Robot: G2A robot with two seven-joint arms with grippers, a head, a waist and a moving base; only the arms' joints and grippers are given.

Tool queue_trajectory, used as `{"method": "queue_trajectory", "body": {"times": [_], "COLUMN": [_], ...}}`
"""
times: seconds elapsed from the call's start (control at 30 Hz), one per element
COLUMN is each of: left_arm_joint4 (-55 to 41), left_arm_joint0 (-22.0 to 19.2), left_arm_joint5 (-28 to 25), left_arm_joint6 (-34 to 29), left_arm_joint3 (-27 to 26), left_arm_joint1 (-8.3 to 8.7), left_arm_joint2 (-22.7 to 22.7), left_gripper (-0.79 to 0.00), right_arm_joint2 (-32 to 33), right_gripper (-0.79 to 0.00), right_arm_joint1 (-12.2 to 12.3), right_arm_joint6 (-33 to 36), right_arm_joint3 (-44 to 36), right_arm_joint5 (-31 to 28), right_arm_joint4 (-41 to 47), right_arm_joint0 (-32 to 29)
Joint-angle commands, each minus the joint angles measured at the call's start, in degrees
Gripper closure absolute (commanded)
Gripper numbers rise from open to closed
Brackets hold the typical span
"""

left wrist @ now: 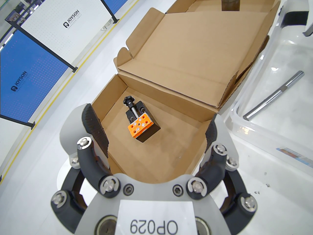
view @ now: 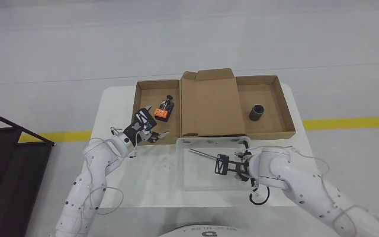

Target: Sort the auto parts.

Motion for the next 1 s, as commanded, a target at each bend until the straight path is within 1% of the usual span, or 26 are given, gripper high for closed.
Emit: {"method": "queue_trajectory", "body": {"times": [0.0,0.1,0.13,0.23,0.37,0.5,0.7,0.83,0.9,0.93,0.97], "left_arm_joint4": [-0.06,-0.06,-0.06,-0.06,-0.06,-0.06,-0.06,-0.06,-0.06,-0.06,-0.06], "left_arm_joint0": [0.00,0.00,0.00,0.00,0.00,0.00,0.00,0.00,0.00,0.00,0.00], "left_arm_joint5": [-0.06,-0.06,-0.06,-0.06,-0.06,-0.06,-0.06,-0.06,-0.06,-0.06,-0.06], "left_arm_joint6": [0.00,0.00,0.00,0.00,0.00,0.00,0.00,0.00,0.00,0.00,0.00], "left_arm_joint3": [0.00,0.00,0.00,0.00,0.00,0.00,0.00,0.00,0.00,0.00,0.00], "left_arm_joint1": [0.00,0.00,0.00,0.00,0.00,0.00,0.00,0.00,0.00,0.00,0.00], "left_arm_joint2": [-0.01,-0.01,-0.01,-0.01,-0.01,-0.01,-0.01,-0.01,-0.01,-0.01,-0.01], "left_gripper": [-0.785,-0.785,-0.785,-0.785,-0.785,-0.785,-0.785,-0.785,-0.785,-0.785,-0.785], "right_arm_joint2": [-0.84,-2.25,-2.67,-3.78,-4.55,-5.19,-5.80,-6.58,-6.92,-7.05,-7.18], "right_gripper": [-0.566,-0.456,-0.388,-0.360,-0.348,-0.348,-0.379,-0.363,-0.314,-0.271,-0.191], "right_arm_joint1": [-0.37,-0.95,-1.14,-1.66,-2.13,-2.51,-3.10,-3.53,-3.74,-3.84,-3.93], "right_arm_joint6": [0.64,1.76,2.08,2.98,3.87,4.72,5.23,5.87,5.99,6.02,6.05], "right_arm_joint3": [0.53,1.29,1.58,2.18,2.71,3.06,3.96,4.70,5.05,5.21,5.35], "right_arm_joint5": [0.27,0.57,0.78,1.23,1.54,1.97,2.44,2.14,2.15,2.16,2.16], "right_arm_joint4": [0.08,-0.17,-0.26,-0.47,-0.32,-0.45,0.16,0.17,0.10,0.08,0.03], "right_arm_joint0": [0.72,1.72,2.03,2.86,3.59,4.02,4.91,5.56,5.84,5.97,6.09]}}
